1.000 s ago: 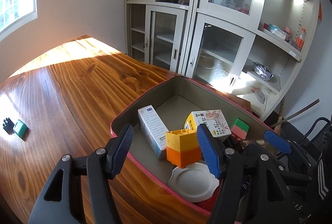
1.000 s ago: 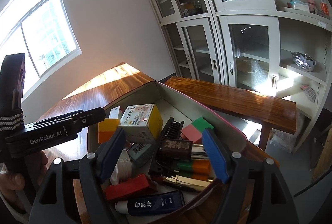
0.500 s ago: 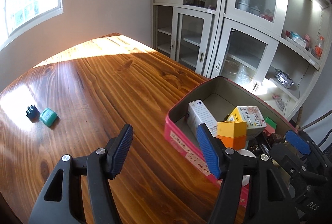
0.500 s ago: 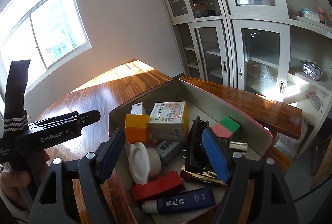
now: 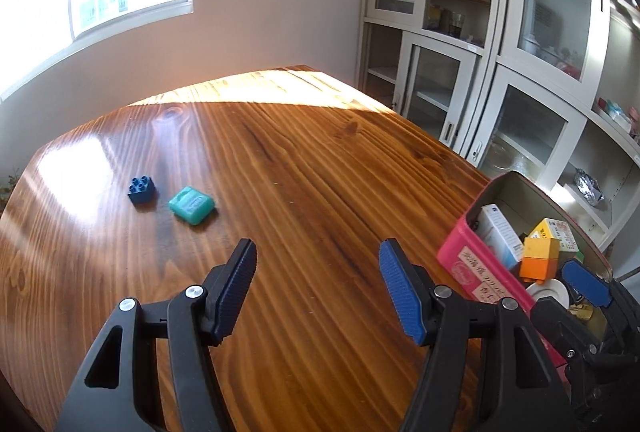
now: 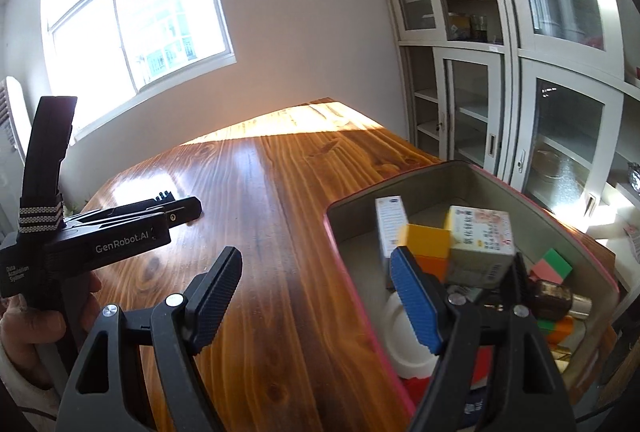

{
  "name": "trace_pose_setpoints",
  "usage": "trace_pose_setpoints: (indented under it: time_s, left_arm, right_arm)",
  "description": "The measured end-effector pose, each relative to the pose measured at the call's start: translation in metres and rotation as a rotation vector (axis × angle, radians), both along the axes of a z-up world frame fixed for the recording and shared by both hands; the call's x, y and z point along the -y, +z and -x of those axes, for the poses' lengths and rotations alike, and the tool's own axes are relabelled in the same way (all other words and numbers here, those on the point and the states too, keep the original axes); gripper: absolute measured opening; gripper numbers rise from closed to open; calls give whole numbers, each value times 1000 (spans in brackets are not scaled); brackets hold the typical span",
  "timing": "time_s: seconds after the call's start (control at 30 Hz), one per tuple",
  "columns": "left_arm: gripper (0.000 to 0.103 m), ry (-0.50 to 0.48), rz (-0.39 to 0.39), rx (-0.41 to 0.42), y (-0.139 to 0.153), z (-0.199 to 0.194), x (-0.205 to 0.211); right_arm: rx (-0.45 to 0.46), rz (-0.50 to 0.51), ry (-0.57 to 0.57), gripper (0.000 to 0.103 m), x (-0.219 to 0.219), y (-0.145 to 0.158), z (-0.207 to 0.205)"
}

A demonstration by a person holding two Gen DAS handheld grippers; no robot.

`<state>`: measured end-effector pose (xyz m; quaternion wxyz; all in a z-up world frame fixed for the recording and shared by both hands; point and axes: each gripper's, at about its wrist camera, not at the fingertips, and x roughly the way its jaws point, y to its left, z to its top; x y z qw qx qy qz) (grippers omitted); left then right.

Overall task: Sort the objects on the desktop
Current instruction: 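Withdraw both open tools from the tin back over the table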

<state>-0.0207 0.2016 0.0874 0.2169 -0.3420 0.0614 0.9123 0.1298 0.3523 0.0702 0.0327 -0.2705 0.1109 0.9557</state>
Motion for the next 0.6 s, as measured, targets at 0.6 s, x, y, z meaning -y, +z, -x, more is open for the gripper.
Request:
trace_pose_setpoints:
  time_s: [0.6]
  left_arm:
    - [68,244,-21,27,-16,50,114]
  right_arm:
    - [153,-20,233,80,88,-34,109]
